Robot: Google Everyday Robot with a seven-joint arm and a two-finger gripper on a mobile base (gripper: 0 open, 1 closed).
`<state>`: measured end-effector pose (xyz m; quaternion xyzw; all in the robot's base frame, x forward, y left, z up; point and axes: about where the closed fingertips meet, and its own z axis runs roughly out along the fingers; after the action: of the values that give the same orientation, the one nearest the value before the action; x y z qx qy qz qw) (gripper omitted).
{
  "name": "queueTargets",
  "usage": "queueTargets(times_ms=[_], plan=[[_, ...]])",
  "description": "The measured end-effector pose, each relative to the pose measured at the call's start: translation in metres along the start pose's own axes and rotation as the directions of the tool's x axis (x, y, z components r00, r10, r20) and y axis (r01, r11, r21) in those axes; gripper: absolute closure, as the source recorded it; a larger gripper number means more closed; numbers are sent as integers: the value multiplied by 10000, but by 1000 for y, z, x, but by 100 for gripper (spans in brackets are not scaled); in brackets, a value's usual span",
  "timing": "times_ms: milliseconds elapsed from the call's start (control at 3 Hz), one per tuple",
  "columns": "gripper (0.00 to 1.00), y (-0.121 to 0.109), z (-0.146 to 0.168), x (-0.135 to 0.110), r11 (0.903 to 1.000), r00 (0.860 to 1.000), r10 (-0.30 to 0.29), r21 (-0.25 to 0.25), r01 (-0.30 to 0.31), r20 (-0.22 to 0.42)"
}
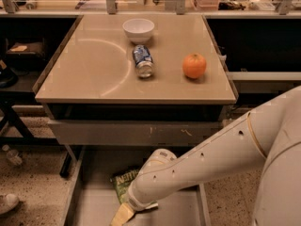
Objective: Pick green jalapeno chip bag from middle drawer and place on counter
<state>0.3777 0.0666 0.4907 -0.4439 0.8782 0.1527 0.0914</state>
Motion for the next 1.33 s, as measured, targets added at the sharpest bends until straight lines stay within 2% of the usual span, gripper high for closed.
queueTargets(times_ms=[667, 1000, 1333], plan=[[0, -2, 11, -1, 9998, 9999, 61, -191, -60, 94], [0, -26, 25, -13, 9999, 9974, 128, -23, -126, 707], [0, -55, 39, -20, 9989, 9938, 433, 156, -452, 1026]])
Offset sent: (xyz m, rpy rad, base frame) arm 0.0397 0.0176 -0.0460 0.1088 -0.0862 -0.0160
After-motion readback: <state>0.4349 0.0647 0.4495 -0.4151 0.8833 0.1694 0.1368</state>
